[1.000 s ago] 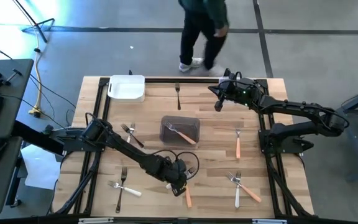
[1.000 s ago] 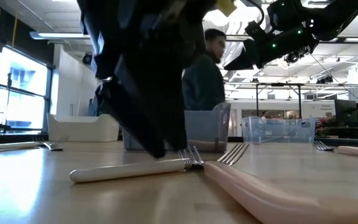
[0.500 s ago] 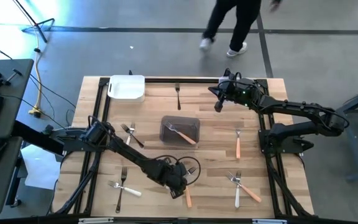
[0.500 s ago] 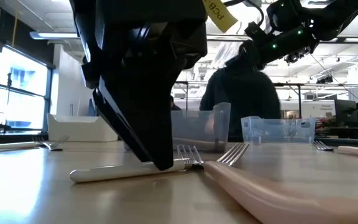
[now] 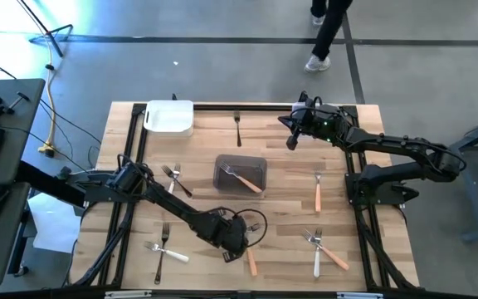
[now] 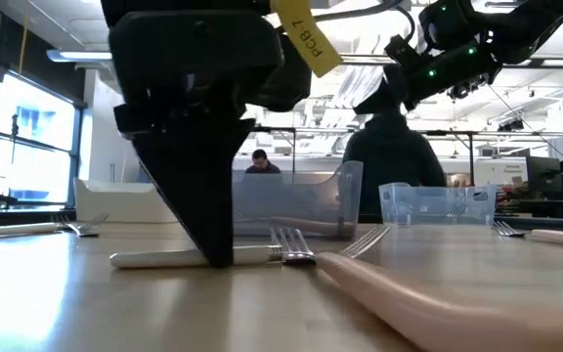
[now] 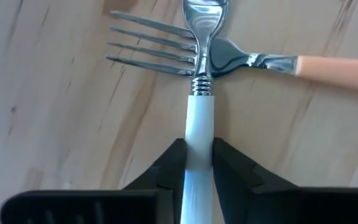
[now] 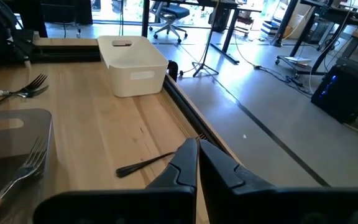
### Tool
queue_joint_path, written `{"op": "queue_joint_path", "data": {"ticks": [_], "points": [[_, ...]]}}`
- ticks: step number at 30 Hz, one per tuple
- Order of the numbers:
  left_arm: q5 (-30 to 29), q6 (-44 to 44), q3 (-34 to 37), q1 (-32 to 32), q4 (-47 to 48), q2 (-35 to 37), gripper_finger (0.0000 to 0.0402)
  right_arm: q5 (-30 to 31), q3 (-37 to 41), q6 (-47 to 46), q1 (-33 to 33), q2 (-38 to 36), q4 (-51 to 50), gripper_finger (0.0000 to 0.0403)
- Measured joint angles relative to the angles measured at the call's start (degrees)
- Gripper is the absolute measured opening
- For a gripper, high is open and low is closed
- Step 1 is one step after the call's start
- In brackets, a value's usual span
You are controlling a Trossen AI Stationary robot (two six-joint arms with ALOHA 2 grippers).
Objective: Sort silverware by color (type)
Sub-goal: Put the middle bottom white fork into the white bin
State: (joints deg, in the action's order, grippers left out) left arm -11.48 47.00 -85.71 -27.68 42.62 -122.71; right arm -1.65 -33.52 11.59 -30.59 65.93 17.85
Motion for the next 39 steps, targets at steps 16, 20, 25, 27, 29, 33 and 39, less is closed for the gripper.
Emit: {"op": "queue_joint_path", "data": {"ticks": [16, 20, 25, 27, 29, 33, 39], "points": [[0.86, 0.28, 0.46, -0.02, 8.81, 4.35, 0.0033, 0.00, 0.00, 0.80, 0.00, 0.00, 0.00, 0.0000], [0.95, 0.31, 0.37, 0.00, 9.77, 6.54, 0.0034, -0.02, 0.00, 0.92, 0.00, 0.00, 0.00, 0.0000], [0.94, 0.29, 0.37, 0.49, 12.92, 10.46, 0.0034, -0.02, 0.00, 0.92, 0.00, 0.00, -0.07, 0.0000], [0.76, -0.59, 0.37, 0.89, 14.28, 12.35, 0.0034, -0.02, 0.00, 0.98, 0.00, 0.00, -0.11, 0.0000], [0.18, -2.00, 0.36, 1.48, 15.78, 14.49, 0.0034, -0.02, 0.00, 1.07, 0.00, 0.00, -0.39, 0.0000], [-1.87, -3.92, 0.28, 3.66, 21.83, 18.74, 0.0034, -0.04, 0.00, 1.09, 0.00, 0.00, -0.90, 0.0000], [-5.62, -7.41, 0.28, 8.86, 33.87, 26.15, 0.0033, -0.04, 0.00, 1.33, 0.00, 0.00, -1.33, 0.0000]]}}
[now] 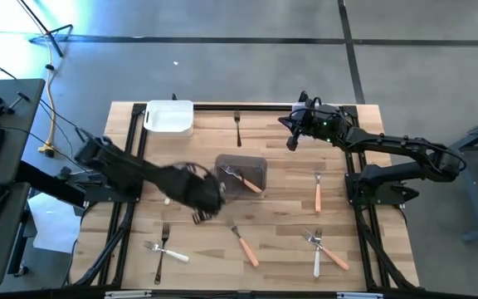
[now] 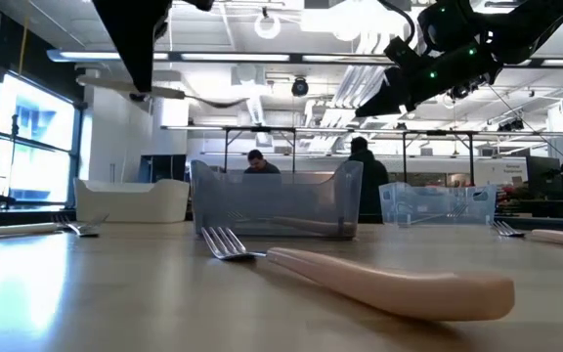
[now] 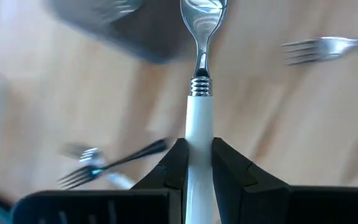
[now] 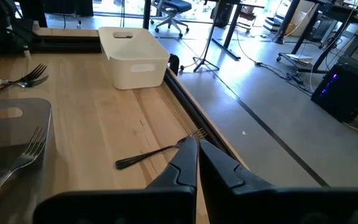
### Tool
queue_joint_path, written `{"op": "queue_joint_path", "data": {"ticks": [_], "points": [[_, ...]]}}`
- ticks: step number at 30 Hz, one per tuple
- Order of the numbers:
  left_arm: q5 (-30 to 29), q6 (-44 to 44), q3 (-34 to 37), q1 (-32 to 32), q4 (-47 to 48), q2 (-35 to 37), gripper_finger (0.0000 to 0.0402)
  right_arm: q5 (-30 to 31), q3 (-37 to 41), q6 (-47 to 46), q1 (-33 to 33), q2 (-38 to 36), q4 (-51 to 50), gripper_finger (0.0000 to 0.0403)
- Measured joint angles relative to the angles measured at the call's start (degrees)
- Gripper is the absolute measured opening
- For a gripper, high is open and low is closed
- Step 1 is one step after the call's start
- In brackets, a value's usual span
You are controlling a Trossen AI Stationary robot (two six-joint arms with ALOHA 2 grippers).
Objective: Sort silverware by color (type)
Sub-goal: Put the middle bottom white fork into the white bin
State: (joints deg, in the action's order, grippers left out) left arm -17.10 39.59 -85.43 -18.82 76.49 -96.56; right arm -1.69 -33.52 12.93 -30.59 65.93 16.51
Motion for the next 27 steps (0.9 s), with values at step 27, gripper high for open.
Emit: {"op": "queue_joint_path", "data": {"ticks": [27], "points": [[-9.80, -49.53, 15.56, 57.45, -4.28, 19.71, 0.0033, 0.00, 0.00, 0.63, -0.01, 0.00, -2.54, 0.0000]]}}
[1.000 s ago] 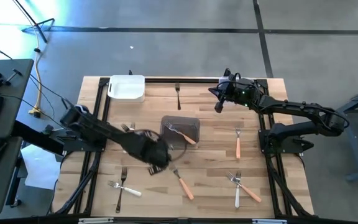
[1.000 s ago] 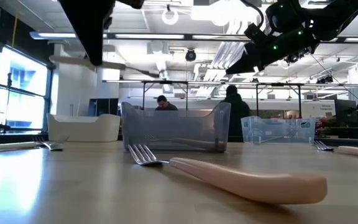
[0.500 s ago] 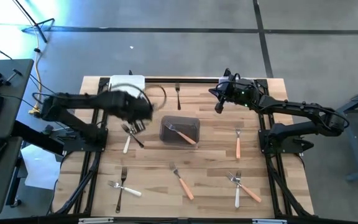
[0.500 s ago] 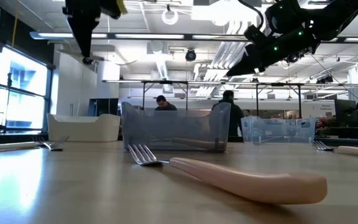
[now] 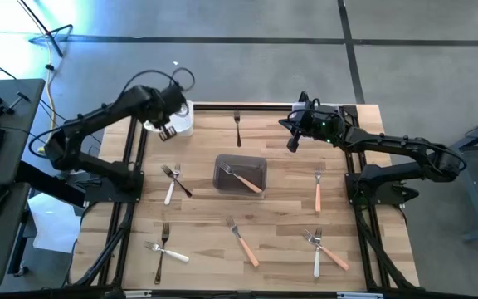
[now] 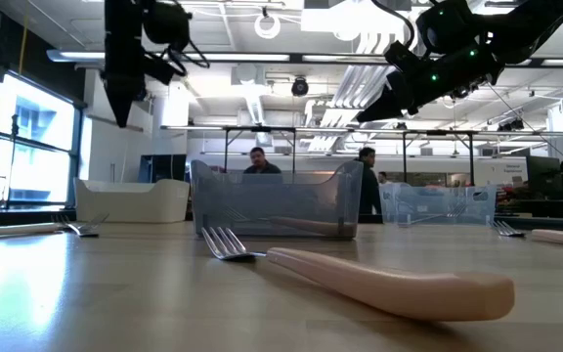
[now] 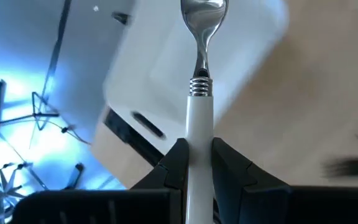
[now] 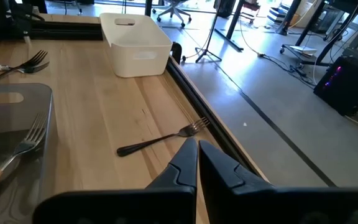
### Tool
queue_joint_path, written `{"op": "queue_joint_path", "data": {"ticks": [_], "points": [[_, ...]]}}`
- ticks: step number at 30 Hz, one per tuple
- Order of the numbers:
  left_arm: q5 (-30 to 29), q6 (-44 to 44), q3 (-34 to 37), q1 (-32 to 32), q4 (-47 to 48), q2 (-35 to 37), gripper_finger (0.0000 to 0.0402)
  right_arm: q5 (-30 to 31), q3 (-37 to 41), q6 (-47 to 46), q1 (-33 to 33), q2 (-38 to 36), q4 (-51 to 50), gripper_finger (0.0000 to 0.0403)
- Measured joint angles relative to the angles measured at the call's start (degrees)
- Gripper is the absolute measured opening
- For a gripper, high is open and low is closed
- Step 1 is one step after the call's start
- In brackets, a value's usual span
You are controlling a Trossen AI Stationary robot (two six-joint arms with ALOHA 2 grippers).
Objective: Sort silverware by color (type)
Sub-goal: Put the middle bottom white fork into the white bin, then put the top orange fork into the black bin
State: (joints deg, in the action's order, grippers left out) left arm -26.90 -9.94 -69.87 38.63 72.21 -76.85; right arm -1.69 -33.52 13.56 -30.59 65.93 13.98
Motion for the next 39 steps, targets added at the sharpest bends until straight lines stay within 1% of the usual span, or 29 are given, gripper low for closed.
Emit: {"op": "queue_joint_path", "data": {"ticks": [3, 6, 9, 13, 17, 26, 31, 35, 37, 39], "points": [[1.19, -6.56, 0.11, 5.04, -3.72, -1.37, 0.0033, 0.00, 0.00, 0.14, -0.02, 0.00, 0.00, 0.0000], [3.44, -11.93, 0.09, 8.69, -5.11, -3.39, 0.0033, 0.00, 0.00, 0.71, 0.01, 0.00, 0.02, 0.0000], [5.23, -15.74, 0.11, 11.05, -6.92, -6.09, 0.0028, 0.02, 0.00, 1.20, -0.04, 0.00, 0.03, 0.0000], [6.65, -18.49, 0.11, 13.29, -10.58, -10.37, 0.0016, 0.02, 0.00, 1.92, -0.04, 0.00, 0.61, 0.0000], [7.16, -20.45, 0.11, 14.94, -13.89, -14.08, 0.0001, 0.02, 0.00, 2.00, -0.39, 0.00, 0.66, 0.0000], [7.70, -22.46, 0.11, 16.64, -16.21, -20.03, 0.0001, 0.02, 0.00, 2.16, -1.68, 0.00, 0.53, 0.0000], [7.57, -23.57, 0.11, 17.26, -18.22, -22.23, 0.0001, 0.02, 0.00, 2.15, -1.68, 0.00, 0.46, 0.0000], [7.44, -23.58, 0.11, 17.25, -18.17, -21.91, 0.0001, 0.02, 0.00, 2.04, -1.68, 0.00, 0.46, 0.0000], [7.58, -22.38, 0.11, 17.21, -18.19, -20.43, 0.0001, 0.02, 0.00, 1.99, -1.68, 0.00, 0.40, 0.0000], [9.36, -20.02, 0.11, 16.82, -18.27, -18.30, 0.0001, 0.02, 0.00, 1.99, -1.68, 0.00, 0.03, 0.0000]]}}
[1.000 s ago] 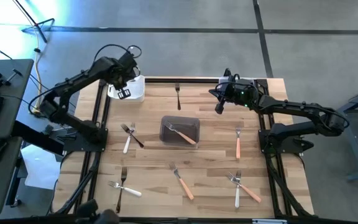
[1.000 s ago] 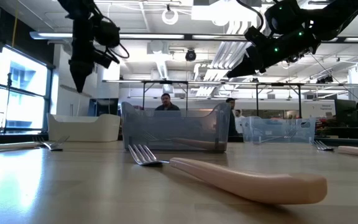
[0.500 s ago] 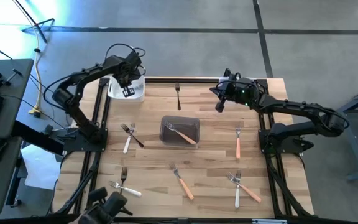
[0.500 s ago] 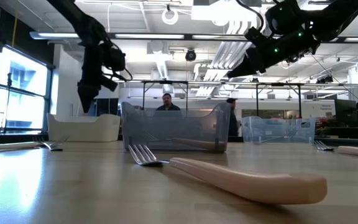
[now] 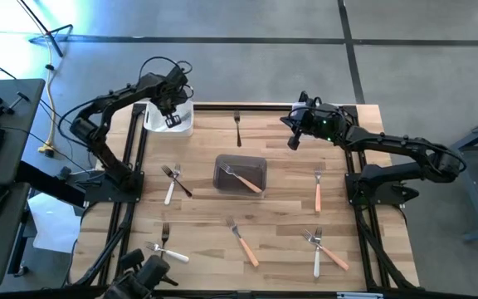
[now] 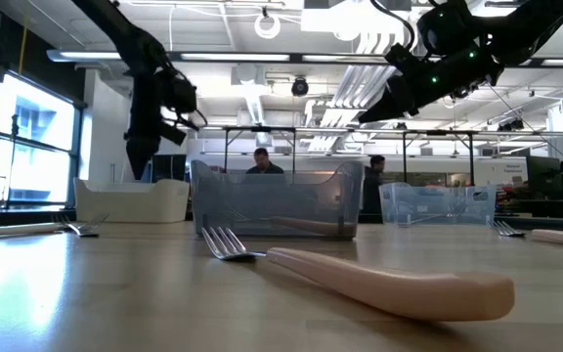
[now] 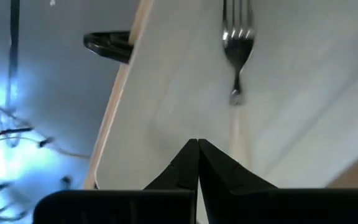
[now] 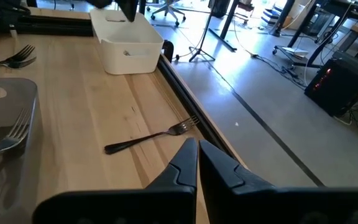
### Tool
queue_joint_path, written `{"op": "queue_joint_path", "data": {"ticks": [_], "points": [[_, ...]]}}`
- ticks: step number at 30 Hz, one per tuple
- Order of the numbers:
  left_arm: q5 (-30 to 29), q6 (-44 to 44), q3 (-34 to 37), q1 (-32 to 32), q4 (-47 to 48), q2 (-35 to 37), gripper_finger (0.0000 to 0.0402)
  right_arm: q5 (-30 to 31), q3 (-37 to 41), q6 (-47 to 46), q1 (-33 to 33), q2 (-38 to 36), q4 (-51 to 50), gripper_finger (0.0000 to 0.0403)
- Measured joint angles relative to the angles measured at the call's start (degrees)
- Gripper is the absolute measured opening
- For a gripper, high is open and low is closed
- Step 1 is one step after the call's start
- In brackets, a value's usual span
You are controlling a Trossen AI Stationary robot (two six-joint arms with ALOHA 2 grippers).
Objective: Sort silverware by color (type)
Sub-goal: Put the top orange fork into the black bin
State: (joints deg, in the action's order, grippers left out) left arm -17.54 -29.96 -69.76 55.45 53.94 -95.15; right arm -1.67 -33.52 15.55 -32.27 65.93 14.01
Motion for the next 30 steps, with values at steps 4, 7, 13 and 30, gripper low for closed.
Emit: {"op": "queue_joint_path", "data": {"ticks": [4, 7, 13, 30], "points": [[4.75, 5.95, 0.46, -1.97, -1.98, 5.35, 0.0000, 0.00, -0.01, -0.20, 0.00, 0.00, -0.72, 0.0000], [5.68, 8.74, 3.26, -4.42, -7.39, 10.57, 0.0000, -0.02, -0.01, -1.31, 0.02, 0.00, -1.66, 0.0000], [10.45, 15.45, 13.54, -9.80, -23.26, 21.26, 0.0000, -0.28, -0.02, -3.06, 0.04, 0.00, -2.64, 0.0000], [20.29, 23.62, 40.95, -20.82, -71.42, 27.62, 0.0000, -0.27, -0.02, -7.99, 1.27, 3.61, -6.45, 0.0000]]}}
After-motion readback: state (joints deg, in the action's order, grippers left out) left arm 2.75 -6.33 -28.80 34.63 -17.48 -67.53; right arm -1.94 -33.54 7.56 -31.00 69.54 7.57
